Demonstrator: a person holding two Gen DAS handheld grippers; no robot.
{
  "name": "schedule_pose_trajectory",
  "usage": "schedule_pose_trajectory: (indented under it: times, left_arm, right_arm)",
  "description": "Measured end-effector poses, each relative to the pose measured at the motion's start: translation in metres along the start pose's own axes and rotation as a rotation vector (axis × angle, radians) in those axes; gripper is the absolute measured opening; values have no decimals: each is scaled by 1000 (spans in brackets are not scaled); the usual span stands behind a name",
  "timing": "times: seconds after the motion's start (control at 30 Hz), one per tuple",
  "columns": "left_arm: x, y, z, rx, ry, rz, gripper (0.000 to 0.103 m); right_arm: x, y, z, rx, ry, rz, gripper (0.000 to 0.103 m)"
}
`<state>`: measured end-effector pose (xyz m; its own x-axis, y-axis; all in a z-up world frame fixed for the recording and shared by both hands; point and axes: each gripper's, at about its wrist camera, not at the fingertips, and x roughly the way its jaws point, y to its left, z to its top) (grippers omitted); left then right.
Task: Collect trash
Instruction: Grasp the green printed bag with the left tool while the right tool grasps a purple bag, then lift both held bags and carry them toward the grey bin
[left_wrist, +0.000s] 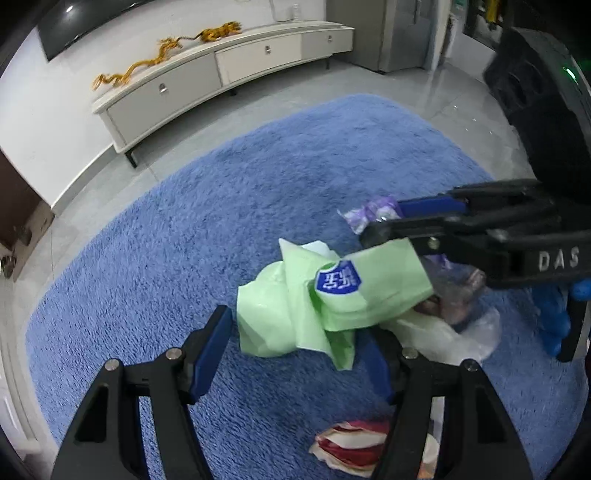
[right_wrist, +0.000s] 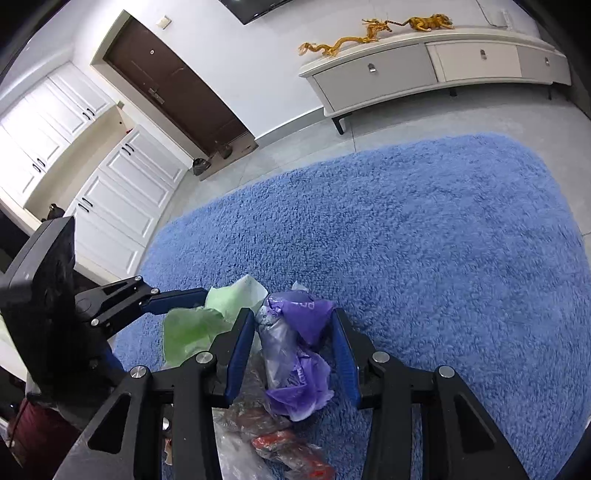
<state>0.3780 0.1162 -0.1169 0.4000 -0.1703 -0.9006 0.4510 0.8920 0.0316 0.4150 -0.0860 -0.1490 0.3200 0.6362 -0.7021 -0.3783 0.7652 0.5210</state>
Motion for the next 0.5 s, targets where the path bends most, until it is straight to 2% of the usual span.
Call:
schedule_pose_trajectory:
  times: [0.1, 0.17, 0.23, 0.5]
  left_arm:
    - [0, 8, 1, -37, -3, -8, 50]
    - [0, 14, 0, -57, -3, -8, 39]
    - [-3, 21, -2, -85, -9, -16, 33]
    - [-16, 39, -21, -144, -37, 2, 30]
  right_arm:
    - [-3, -3, 0, 10, -8, 4, 30]
    - [-8, -8, -3, 18, -32, -14, 29]
    - [-16, -15, -5, 38, -61, -29, 29]
    - [-60, -37, -17, 79, -165, -106, 29]
